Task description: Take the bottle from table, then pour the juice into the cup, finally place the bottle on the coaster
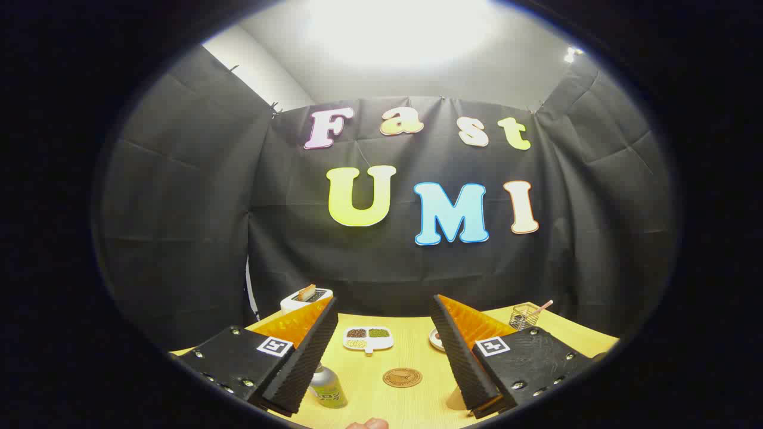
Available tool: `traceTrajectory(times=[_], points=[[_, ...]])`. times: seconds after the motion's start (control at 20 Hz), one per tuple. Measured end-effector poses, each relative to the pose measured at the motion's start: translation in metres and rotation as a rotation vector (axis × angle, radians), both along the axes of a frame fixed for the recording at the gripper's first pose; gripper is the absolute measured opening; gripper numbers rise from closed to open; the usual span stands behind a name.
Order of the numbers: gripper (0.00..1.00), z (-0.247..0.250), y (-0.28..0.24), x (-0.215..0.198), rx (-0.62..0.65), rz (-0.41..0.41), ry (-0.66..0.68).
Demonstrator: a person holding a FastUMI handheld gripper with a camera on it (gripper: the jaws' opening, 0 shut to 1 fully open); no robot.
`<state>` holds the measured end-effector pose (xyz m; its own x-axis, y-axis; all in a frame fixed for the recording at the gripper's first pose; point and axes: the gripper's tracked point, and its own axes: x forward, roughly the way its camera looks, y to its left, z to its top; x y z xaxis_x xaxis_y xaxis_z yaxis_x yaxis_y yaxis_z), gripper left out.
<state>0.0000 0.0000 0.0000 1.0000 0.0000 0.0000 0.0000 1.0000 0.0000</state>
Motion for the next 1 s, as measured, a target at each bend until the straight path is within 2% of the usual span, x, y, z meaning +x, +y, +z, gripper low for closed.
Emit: traceTrajectory(times=[0.4,1.0], points=[[0.96,0.003,-0.005,-0.004,-0.012,-0.026,-0.032],[0.96,0.0,0.008,0.001,-0.025,-0.025,-0.04]])
